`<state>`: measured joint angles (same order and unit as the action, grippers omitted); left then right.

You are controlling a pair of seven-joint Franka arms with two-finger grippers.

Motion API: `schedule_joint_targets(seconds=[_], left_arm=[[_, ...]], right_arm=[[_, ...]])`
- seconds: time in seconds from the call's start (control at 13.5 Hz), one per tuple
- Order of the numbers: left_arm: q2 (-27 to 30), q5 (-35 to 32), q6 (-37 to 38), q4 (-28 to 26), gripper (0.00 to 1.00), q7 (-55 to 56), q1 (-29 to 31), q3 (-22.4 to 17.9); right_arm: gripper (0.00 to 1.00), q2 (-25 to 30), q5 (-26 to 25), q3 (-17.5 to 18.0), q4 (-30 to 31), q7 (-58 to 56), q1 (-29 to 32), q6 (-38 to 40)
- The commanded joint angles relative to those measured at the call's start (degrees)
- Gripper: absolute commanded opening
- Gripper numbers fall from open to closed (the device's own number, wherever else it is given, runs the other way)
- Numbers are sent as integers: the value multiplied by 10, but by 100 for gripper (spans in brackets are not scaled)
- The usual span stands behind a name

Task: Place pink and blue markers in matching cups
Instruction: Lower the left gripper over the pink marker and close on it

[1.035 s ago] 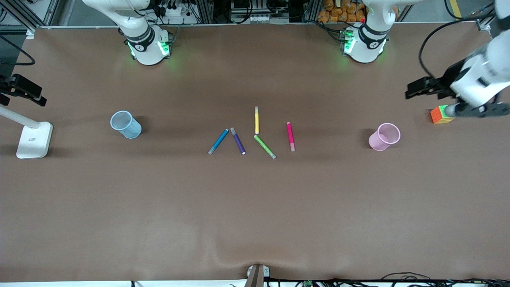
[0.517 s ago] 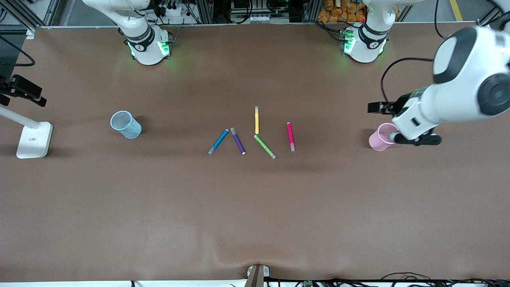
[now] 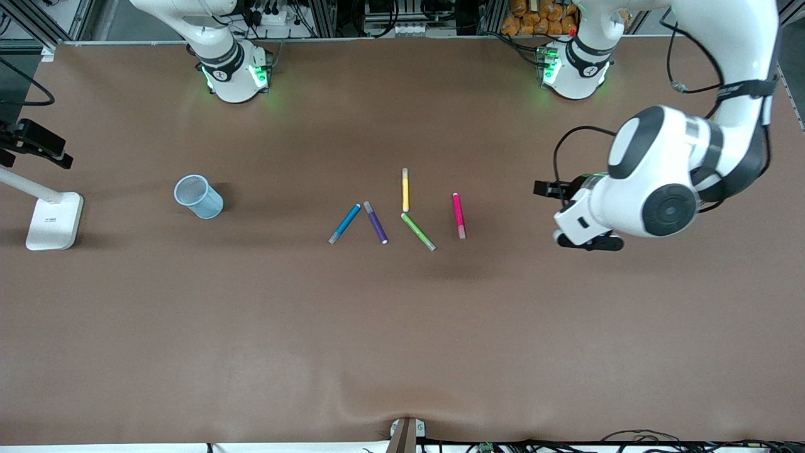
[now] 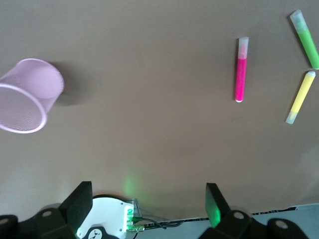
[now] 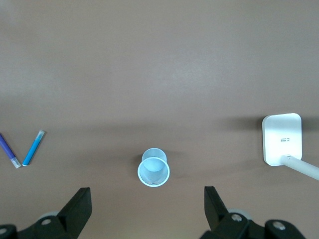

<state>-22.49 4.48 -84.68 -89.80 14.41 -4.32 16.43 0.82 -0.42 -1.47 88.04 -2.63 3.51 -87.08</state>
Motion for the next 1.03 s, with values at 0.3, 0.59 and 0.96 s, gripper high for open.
schedule_joint_targets(seconds=[0.3,0.59,0.96], left_arm=[[-66,5,-57,16,100,89,-59,0],[-106,8,-108,14,100,153,-89,0],[-158,10,-170,17,100,182,-122,0]], right_arm=[[100,-65,-12,6,-11,4,-1,5],[100,-76,-11,6,-7,5,1,6],[100,-99,-8,6,-10,20,2,0]])
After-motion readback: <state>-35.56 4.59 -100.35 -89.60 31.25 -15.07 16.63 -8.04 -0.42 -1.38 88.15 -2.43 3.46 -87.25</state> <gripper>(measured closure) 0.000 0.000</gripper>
